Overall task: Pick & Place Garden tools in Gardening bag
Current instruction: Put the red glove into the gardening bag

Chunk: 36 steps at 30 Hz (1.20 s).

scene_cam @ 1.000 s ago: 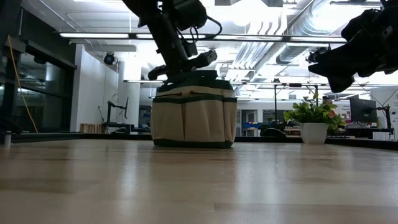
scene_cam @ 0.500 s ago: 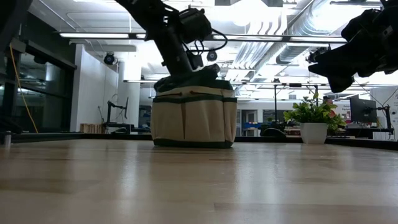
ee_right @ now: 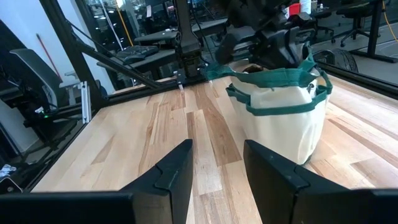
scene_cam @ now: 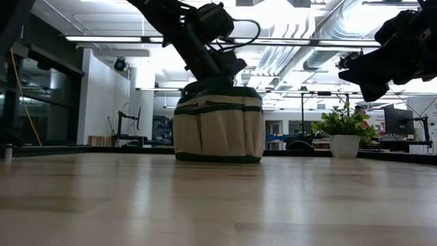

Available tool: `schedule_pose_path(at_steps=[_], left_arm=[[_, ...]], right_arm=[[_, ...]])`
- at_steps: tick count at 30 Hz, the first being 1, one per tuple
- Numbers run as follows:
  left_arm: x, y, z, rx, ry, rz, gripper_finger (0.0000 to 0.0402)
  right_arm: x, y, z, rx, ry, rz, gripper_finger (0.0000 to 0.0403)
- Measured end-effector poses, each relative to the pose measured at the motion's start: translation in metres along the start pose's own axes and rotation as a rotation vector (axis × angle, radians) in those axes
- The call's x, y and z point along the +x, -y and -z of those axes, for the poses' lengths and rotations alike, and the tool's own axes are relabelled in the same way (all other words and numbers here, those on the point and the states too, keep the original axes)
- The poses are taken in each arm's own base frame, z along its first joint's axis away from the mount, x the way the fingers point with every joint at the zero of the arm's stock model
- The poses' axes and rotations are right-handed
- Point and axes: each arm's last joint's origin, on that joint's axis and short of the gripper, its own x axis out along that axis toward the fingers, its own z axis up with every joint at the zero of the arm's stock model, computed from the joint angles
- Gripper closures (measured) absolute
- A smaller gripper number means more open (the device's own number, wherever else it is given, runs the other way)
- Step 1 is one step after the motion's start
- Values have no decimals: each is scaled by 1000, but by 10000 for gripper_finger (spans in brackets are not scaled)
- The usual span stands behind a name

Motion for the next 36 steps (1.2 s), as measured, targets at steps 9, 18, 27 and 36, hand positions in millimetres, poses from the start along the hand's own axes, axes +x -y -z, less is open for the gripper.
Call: schedule_pose_path(at_steps=[9, 18, 27, 36], left_arm=[[-1, 3, 8, 40, -131, 184, 392], [-5, 2, 10, 8, -161, 168, 392], [7, -1, 21, -45, -238, 104, 392], [20, -4, 28, -72, -280, 82, 392]], right_arm=[[0, 0, 0, 0, 0, 0, 268], [0, 0, 0, 0, 0, 0, 268], [0, 0, 0, 0, 0, 0, 268], [0, 0, 0, 0, 0, 0, 268]])
